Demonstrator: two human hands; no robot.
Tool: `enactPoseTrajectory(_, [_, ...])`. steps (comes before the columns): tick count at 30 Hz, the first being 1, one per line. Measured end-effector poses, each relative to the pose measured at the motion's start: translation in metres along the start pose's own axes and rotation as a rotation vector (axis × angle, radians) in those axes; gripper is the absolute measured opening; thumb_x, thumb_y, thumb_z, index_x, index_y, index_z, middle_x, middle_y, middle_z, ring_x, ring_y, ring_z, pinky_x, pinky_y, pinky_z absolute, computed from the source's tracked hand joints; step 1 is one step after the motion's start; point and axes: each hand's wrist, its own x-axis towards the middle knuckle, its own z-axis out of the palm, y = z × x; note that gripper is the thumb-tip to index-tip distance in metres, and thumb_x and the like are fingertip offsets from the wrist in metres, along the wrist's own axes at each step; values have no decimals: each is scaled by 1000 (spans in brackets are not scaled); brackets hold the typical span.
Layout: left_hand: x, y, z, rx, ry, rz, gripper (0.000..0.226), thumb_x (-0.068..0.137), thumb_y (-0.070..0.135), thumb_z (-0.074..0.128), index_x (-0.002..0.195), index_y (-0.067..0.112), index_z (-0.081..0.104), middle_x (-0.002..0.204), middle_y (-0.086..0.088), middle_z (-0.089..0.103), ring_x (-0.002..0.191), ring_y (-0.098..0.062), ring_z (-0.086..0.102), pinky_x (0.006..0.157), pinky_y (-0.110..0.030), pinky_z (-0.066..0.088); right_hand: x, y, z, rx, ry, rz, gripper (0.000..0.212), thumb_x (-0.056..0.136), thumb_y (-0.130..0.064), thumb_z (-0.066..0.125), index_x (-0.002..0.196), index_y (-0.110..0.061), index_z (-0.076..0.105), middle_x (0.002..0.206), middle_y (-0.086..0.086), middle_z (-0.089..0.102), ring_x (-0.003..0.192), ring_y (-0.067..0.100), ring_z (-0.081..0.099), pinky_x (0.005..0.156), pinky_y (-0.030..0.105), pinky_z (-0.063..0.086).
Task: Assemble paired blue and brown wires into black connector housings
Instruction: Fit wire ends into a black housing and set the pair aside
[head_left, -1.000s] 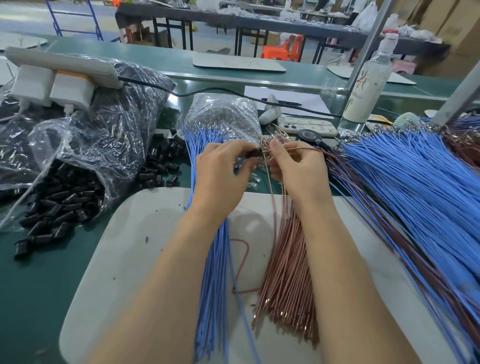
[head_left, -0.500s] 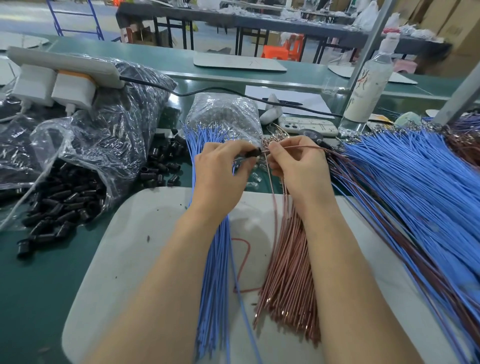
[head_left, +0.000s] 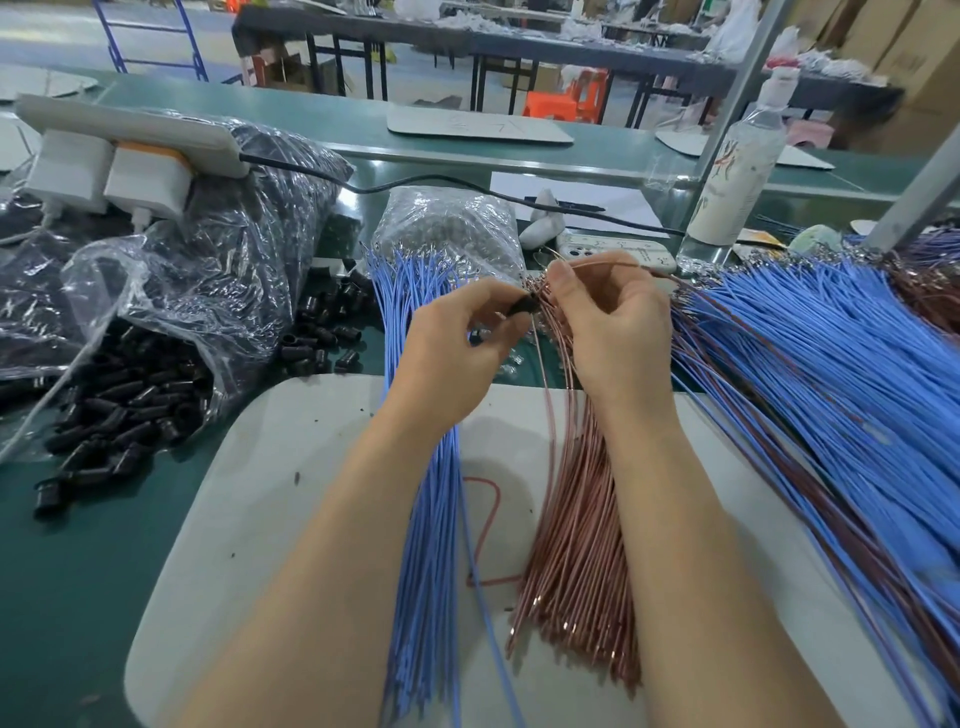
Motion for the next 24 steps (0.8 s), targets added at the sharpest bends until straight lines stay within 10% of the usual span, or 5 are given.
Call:
enactPoseTrajectory(6, [-1,2,1,27,-33,3,14,88,10,64,99,19,69,85,13,67,79,5,58,72,-3,38,1,0,-10,-52,-142,98,16,86,-22,69,71,-21,66,57,-11,64,54,-2,56,54,12,44])
enactPoseTrajectory(17, [-2,3,1,125,28,40,16,88,11,63,102,18,69,86,12,65,84,-1,56,77,-6,40,2,1,-6,-227,-130,5,10,89,-19,66,81,-12,66,77,6,70,76,21,67,78,40,55])
enactPoseTrajectory(24, [-2,4,2,111,45,40,18,89,9,62,104,16,69,89,9,65,83,-2,56,76,-4,40,0,-2,-3,-19,-14,126,30,100,-42,40,91,-31,67,83,-8,70,78,5,63,78,27,51])
